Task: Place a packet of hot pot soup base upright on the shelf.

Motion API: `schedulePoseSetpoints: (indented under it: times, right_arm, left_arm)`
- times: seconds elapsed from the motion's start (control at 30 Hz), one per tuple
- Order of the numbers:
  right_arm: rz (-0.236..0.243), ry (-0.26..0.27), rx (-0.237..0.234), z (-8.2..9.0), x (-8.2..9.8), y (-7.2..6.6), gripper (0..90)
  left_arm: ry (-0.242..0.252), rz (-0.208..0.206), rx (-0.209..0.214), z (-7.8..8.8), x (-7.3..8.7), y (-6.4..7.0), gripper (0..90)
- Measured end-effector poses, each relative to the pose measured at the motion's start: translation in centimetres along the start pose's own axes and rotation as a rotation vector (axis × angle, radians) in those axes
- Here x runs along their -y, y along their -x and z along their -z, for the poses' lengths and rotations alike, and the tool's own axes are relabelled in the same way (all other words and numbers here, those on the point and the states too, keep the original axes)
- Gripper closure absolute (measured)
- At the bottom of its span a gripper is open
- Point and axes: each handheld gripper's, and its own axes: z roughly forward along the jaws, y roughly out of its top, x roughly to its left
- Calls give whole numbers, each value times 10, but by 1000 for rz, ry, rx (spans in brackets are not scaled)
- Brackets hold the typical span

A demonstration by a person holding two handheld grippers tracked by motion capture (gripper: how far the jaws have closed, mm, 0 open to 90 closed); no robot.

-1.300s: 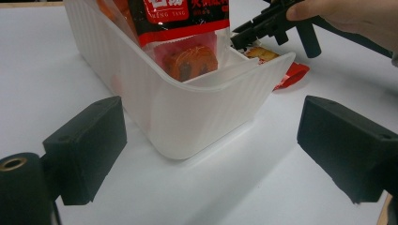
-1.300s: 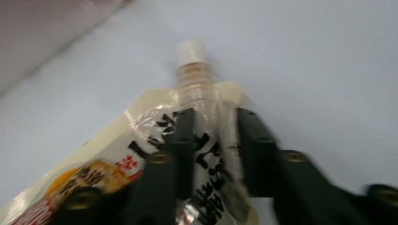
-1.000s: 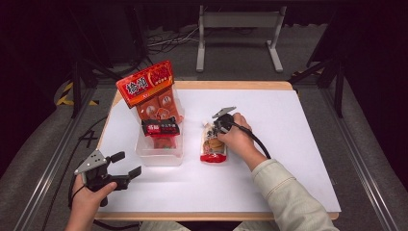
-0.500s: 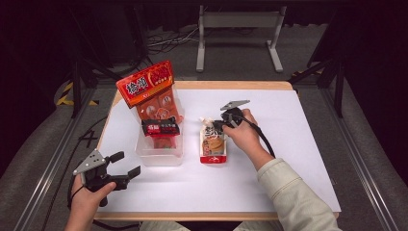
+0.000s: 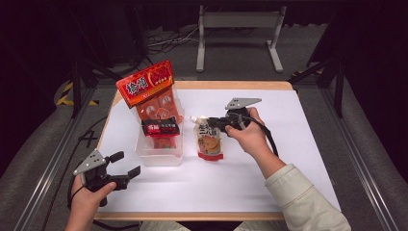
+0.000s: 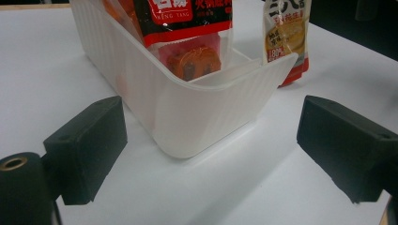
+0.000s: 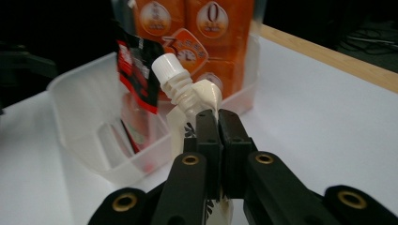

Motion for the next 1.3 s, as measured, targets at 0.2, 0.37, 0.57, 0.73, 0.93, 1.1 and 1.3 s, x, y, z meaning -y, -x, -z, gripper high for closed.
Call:
schedulePoseSetpoints:
  times: [0.2, 0.37, 0.57, 0.73, 0.93, 1.1, 1.3]
  right_arm:
    - [31, 44, -49, 6, -5, -7, 886]
    - [47, 93, -95, 9, -12, -12, 887]
    - [68, 128, -114, 13, -23, -18, 888]
    - [63, 160, -135, 16, -28, -18, 889]
    - [19, 217, -206, 20, -33, -15, 890]
    - [-13, 262, -273, 21, -37, -14, 890]
    - [8, 267, -269, 20, -45, -19, 891]
  left_arm:
    - [1, 3, -2, 0, 0, 0, 96]
    - [1, 3, -3, 0, 0, 0, 96]
    - [4, 6, -4, 1, 0, 0, 96]
    - [5, 7, -3, 1, 0, 0, 96]
    - [4, 9, -2, 0, 1, -1, 96]
    - [5, 9, -1, 0, 1, 0, 96]
    - [3, 10, 0, 0, 1, 0, 96]
